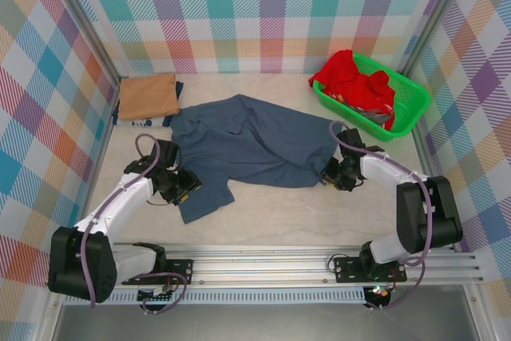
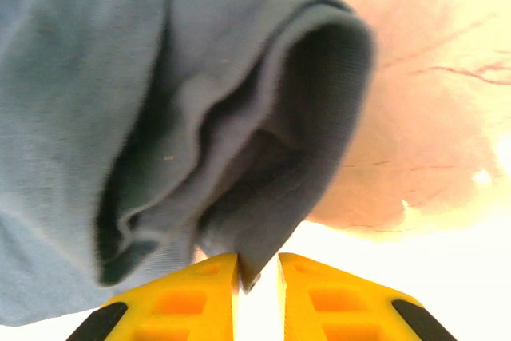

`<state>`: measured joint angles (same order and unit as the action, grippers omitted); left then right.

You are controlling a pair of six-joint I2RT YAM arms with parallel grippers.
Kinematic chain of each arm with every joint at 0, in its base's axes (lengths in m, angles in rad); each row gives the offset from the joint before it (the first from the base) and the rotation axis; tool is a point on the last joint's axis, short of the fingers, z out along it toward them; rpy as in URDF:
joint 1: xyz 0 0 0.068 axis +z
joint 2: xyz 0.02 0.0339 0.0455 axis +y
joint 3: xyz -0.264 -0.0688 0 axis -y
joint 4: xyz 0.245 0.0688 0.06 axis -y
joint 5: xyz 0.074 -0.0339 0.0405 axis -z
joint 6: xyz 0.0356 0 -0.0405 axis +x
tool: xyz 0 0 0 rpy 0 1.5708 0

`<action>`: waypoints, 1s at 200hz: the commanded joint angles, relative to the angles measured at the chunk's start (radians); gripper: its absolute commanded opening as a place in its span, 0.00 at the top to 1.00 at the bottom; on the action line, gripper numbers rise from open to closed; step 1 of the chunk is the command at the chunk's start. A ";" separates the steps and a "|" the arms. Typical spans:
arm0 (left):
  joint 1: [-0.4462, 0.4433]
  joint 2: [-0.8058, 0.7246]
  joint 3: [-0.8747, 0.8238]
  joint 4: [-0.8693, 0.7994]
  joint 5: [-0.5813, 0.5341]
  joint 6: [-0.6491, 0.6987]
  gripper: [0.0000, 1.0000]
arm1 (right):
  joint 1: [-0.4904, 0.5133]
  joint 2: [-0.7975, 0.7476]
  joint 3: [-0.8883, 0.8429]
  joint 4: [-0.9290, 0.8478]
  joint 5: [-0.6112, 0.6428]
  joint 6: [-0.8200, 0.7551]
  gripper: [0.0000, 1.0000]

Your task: Fold and stack the t-shirts

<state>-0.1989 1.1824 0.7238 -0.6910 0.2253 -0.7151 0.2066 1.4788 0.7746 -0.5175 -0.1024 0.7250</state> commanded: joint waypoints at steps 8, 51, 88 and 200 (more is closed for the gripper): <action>-0.010 0.003 0.012 0.032 0.012 -0.017 0.51 | -0.016 0.028 0.003 0.042 -0.048 0.007 0.75; -0.010 -0.025 0.005 0.007 0.006 -0.005 0.51 | -0.015 0.044 0.016 0.072 -0.084 0.020 0.72; -0.010 -0.040 0.002 -0.001 0.005 -0.006 0.51 | -0.013 0.071 0.024 0.074 -0.085 0.030 0.75; -0.003 -0.166 -0.054 -0.033 -0.078 -0.027 0.32 | 0.004 -0.031 0.115 -0.153 0.074 0.043 1.00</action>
<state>-0.2008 1.0580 0.7040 -0.6548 0.2111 -0.7238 0.2066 1.5280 0.8349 -0.5308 -0.0948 0.7708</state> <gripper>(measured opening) 0.640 0.042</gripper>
